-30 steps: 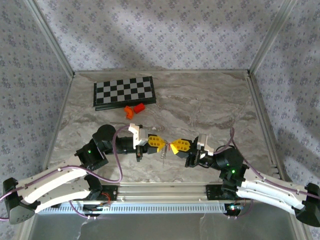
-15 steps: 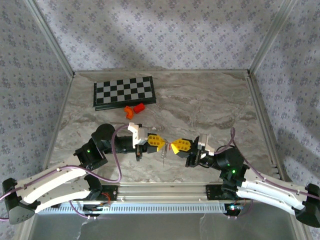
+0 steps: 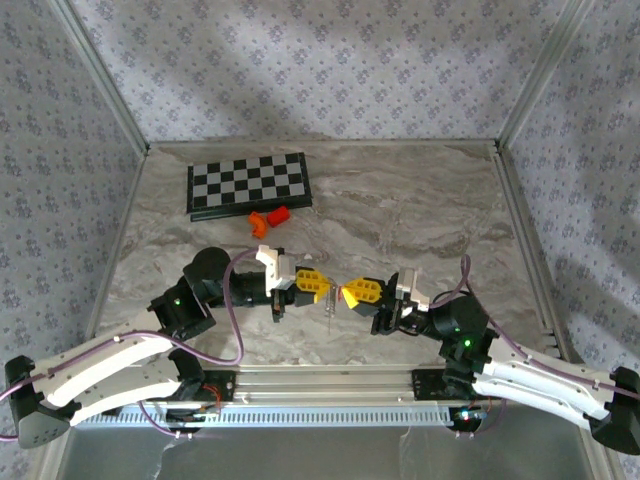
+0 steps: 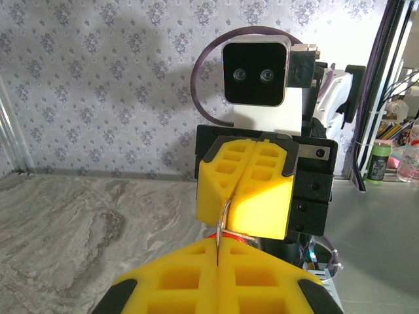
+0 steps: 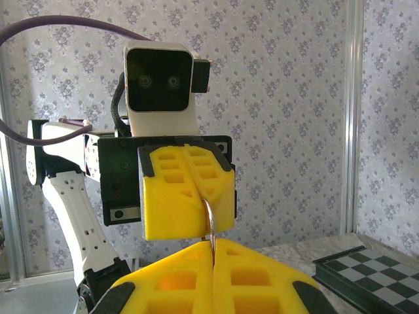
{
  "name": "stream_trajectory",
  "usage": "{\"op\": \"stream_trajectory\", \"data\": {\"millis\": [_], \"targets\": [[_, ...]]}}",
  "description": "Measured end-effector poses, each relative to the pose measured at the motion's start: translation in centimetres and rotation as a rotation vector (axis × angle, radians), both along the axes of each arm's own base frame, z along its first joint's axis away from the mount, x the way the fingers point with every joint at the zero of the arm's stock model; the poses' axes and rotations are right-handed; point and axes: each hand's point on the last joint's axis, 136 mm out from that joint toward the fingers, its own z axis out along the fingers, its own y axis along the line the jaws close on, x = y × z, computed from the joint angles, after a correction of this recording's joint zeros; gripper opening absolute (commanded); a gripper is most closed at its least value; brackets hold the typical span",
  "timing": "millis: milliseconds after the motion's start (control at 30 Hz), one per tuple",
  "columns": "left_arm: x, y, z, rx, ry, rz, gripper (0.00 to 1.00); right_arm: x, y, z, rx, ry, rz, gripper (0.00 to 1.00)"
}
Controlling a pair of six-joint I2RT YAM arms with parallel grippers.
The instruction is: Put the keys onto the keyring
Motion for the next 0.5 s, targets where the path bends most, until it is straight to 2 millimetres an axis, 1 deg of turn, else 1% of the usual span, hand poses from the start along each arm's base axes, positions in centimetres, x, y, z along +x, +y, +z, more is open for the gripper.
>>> {"op": "stream_trajectory", "data": {"millis": [500], "targets": [[0.01, 0.0, 0.03, -0.001, -0.001, 0.0, 0.0, 0.23, 0.41, -0.14, -0.002, 0.001, 0.0, 0.0]]}}
